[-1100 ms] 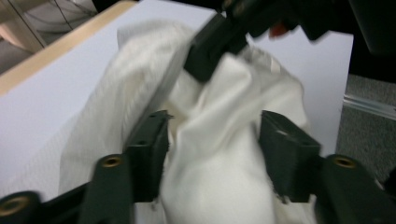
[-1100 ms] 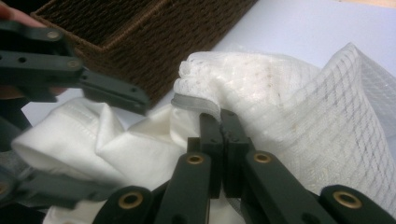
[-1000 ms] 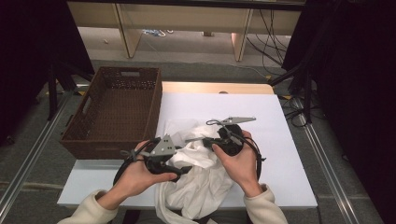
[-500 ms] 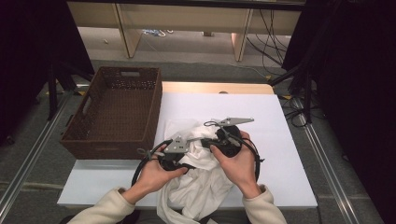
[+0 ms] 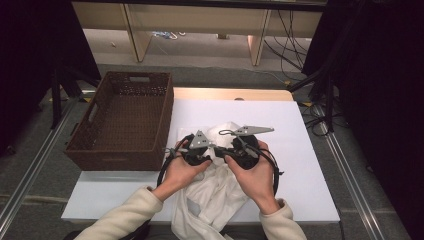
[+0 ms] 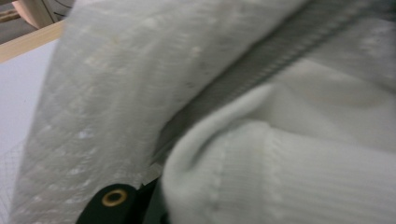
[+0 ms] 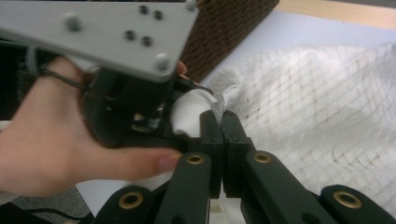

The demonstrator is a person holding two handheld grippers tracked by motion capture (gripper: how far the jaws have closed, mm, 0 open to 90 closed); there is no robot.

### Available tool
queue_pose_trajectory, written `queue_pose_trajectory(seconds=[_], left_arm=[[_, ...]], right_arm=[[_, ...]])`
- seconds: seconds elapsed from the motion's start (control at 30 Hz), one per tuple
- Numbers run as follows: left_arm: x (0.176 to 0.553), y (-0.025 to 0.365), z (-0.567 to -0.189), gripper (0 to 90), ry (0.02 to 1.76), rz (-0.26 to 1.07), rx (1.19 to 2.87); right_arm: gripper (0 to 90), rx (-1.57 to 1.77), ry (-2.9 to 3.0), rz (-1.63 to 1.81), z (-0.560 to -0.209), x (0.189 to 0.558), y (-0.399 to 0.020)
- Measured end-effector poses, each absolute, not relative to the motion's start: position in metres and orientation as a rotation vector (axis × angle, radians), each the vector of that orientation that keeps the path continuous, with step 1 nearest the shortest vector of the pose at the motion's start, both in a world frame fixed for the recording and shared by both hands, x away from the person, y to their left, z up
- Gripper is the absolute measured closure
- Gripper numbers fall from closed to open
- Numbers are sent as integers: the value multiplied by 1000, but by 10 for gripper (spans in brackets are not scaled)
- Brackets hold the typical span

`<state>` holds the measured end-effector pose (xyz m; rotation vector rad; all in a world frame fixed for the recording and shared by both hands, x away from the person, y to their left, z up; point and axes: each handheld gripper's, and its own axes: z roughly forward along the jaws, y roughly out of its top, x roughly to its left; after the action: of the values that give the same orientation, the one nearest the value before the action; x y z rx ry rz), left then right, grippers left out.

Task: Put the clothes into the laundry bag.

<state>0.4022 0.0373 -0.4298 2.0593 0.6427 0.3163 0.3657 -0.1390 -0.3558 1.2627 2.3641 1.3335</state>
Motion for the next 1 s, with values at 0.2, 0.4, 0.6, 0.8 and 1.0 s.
queue_pose_trajectory(seconds=[0.2,0.4,0.6,0.8,1.0], left_arm=[[377,59,-417,324,569,253,2128],[352,87,-405,253,519,227,2141],[357,87,-402,530,524,257,2057],[364,60,-408,746,495,232,2043],[384,30,-425,794,503,323,2059]], right_arm=[[900,1259,2346,1295,-357,369,-143],[900,1250,2358,1289,-357,370,-143],[900,1268,2349,1292,-356,370,-143],[900,1250,2361,1300,-356,368,-141],[900,1247,2361,1337,-354,364,-136]])
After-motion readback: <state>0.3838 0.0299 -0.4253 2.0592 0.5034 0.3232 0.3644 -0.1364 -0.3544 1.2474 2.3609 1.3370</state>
